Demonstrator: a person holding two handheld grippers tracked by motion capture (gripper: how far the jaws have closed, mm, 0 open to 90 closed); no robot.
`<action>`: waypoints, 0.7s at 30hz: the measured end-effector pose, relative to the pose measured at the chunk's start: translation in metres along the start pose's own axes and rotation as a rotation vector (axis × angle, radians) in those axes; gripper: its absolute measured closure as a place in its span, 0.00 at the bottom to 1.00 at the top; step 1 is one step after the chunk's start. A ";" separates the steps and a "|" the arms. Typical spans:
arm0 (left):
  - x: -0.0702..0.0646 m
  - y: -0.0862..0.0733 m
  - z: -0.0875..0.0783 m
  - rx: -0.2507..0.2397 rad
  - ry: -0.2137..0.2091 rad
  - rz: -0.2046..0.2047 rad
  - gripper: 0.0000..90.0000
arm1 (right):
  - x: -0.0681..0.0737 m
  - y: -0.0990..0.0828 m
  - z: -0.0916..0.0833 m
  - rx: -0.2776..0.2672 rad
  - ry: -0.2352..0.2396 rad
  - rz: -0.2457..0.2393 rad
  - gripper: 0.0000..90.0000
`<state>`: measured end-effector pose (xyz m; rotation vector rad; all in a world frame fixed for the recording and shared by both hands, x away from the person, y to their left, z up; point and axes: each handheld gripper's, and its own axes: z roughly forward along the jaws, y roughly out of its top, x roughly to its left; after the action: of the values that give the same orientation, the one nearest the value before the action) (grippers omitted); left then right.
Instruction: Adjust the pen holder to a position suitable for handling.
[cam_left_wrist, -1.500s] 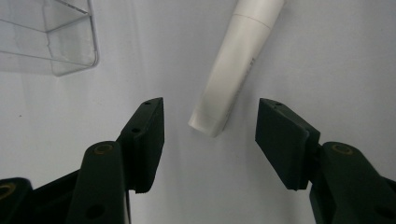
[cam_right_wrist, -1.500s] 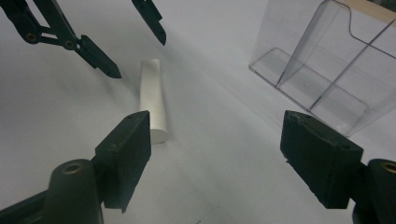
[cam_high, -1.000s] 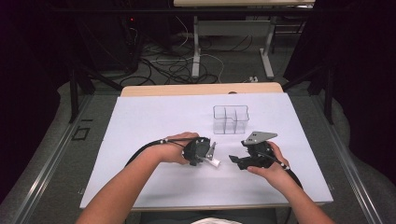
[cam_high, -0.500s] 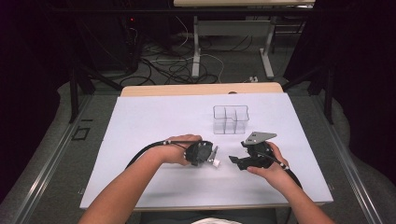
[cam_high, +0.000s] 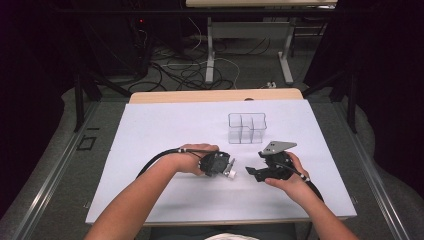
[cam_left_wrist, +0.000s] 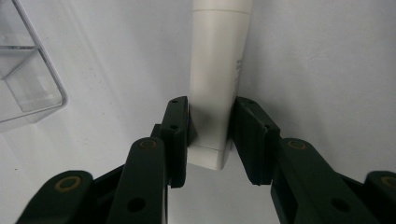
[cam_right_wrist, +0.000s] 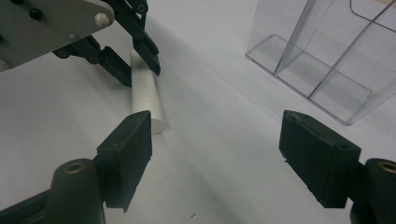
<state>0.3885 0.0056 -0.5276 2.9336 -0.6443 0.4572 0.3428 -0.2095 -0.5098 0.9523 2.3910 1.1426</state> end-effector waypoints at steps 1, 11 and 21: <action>0.000 0.000 0.000 0.001 0.001 0.001 0.75 | 0.000 0.000 0.000 0.001 0.002 0.001 0.28; -0.002 0.000 -0.004 0.005 0.008 0.024 0.79 | -0.001 0.000 0.000 0.000 0.006 0.003 0.28; -0.004 -0.001 -0.005 -0.004 -0.001 -0.003 0.79 | -0.001 -0.001 0.000 0.012 0.001 0.001 0.28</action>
<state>0.3840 0.0087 -0.5243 2.9308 -0.6404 0.4535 0.3432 -0.2105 -0.5108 0.9575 2.4010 1.1308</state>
